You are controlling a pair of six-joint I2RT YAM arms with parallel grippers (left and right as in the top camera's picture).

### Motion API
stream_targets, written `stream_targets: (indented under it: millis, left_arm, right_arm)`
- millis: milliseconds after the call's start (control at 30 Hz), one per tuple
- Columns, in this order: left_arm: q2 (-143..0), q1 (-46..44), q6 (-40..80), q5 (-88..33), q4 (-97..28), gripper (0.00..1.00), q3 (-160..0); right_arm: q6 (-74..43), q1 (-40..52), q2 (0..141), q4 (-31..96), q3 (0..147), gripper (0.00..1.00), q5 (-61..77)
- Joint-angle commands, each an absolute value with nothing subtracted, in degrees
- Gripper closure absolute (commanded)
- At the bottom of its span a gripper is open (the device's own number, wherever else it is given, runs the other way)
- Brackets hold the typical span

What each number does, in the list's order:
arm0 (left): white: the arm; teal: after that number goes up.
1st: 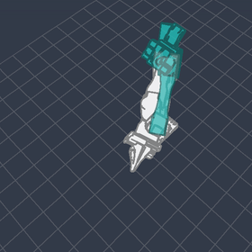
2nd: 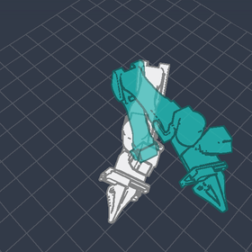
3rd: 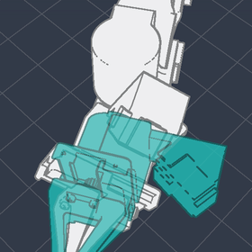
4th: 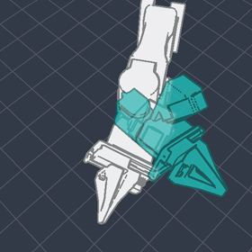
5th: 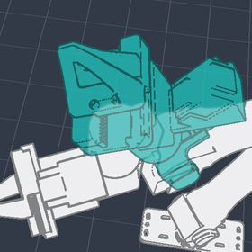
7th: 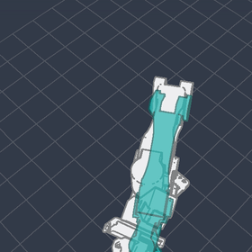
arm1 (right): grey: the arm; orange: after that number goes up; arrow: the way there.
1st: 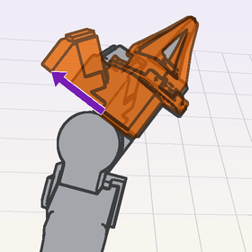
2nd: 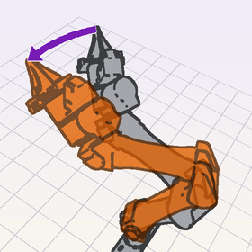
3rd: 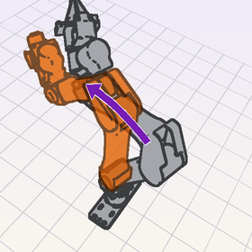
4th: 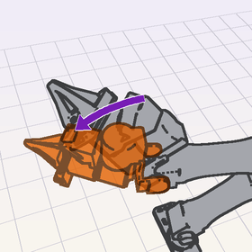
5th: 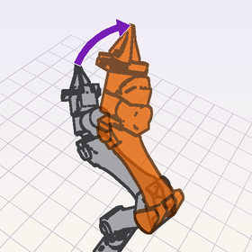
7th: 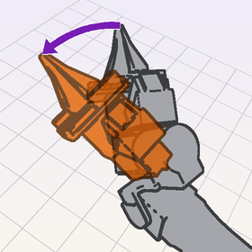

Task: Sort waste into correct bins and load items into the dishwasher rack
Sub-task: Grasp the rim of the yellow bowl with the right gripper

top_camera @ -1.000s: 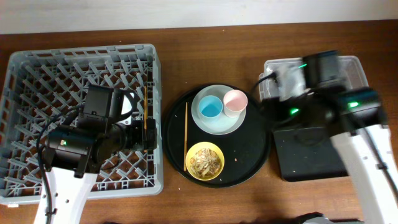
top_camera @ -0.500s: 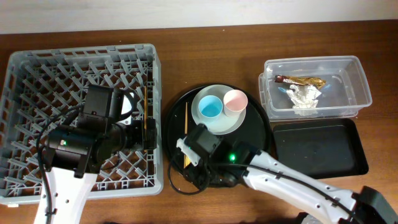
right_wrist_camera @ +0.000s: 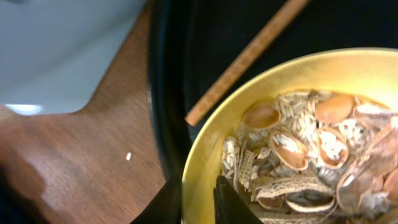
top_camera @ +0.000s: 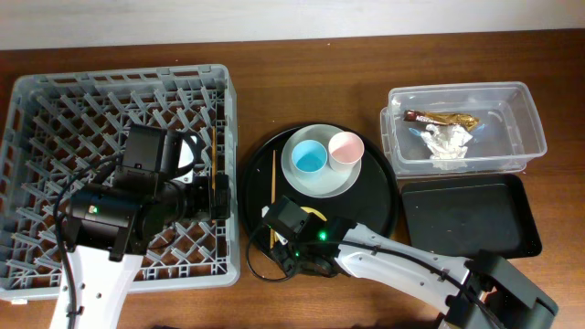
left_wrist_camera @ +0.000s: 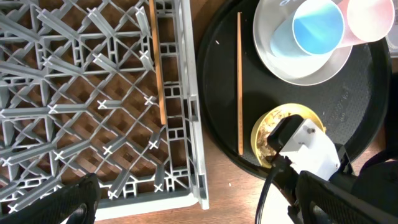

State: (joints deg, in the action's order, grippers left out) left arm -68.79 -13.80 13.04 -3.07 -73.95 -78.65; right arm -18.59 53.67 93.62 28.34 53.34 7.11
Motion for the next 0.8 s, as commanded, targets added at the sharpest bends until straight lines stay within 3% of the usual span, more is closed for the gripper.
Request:
stream_targets:
  millis: [0, 333, 567, 700, 767]
  left_arm:
    - [-68.5, -13.8, 12.8, -3.4, -73.8, 0.01, -79.0]
    - [-68.6, -13.8, 12.8, -3.5, -73.9, 0.01, -79.0]
    - [-68.6, -13.8, 12.8, -3.5, -73.9, 0.01, -79.0]
    - [-68.6, -13.8, 12.8, -3.4, -73.8, 0.01, -79.0]
    - [-68.6, -13.8, 12.8, -3.5, -73.9, 0.01, -79.0]
  right_arm:
    - [-21.8, 53.9, 93.4, 33.3, 55.2, 0.82, -0.3]
    - [-21.7, 54.0, 93.4, 37.4, 56.8, 0.78, -3.0]
    - [-21.7, 54.0, 93.4, 38.3, 56.4, 0.63, -0.6]
    - [-21.7, 54.1, 93.4, 38.8, 56.2, 0.65, -0.2]
    - [-21.7, 54.1, 93.4, 38.6, 56.2, 0.73, -0.1]
